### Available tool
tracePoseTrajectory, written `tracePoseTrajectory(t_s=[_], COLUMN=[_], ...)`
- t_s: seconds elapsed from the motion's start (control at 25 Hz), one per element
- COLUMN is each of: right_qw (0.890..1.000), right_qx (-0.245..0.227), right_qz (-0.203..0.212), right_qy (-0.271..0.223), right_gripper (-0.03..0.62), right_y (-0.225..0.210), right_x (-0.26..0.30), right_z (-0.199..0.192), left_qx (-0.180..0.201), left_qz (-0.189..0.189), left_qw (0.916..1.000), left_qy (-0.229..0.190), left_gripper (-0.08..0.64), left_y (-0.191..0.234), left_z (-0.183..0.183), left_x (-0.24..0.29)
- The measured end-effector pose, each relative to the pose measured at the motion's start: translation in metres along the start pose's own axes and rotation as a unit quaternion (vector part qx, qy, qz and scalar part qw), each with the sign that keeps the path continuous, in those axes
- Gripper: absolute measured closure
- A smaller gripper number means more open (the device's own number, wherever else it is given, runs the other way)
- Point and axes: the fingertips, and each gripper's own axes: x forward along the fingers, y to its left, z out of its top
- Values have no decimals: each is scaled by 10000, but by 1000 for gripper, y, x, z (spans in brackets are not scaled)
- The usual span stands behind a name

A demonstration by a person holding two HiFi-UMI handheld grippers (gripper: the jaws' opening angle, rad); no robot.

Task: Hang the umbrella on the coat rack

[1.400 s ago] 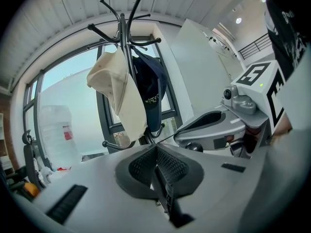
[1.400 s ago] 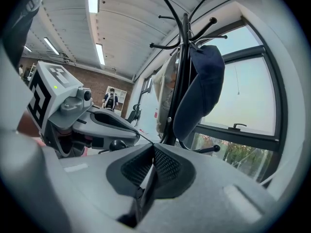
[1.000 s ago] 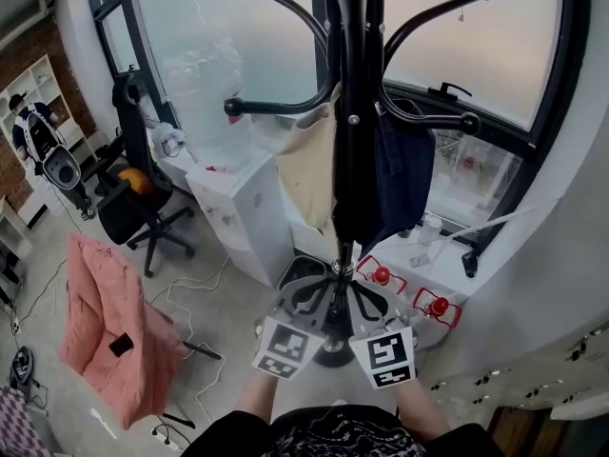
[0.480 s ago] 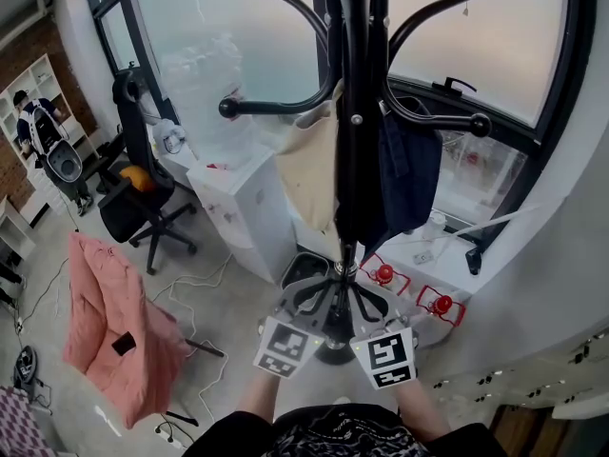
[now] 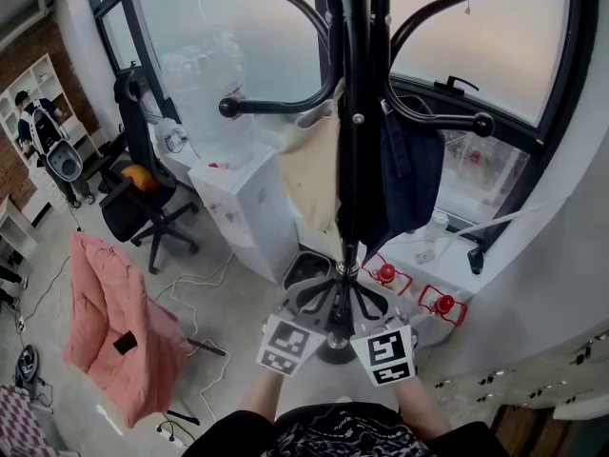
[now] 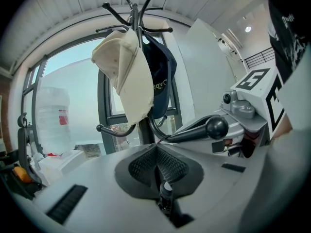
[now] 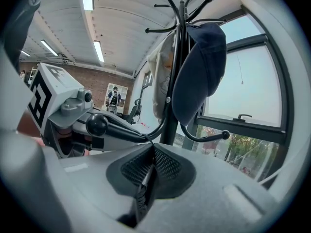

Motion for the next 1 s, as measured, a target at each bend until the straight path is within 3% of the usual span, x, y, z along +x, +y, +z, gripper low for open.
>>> tracePoseTrajectory(t_s=[0.52, 1.0], right_qw=[9999, 9986], right_qx=[101, 238], right_qz=[117, 467], right_qy=[78, 92], right_gripper=[584, 583], right_y=[5, 5], right_x=[5, 7], right_z=[-6, -13], left_qx=[-412, -711], left_qz=[-146, -361], left_qw=[9990, 9966], left_qy=[-113, -190], left_gripper=[551, 551], left_y=[-6, -11], left_z=[-6, -11], left_x=[4, 6])
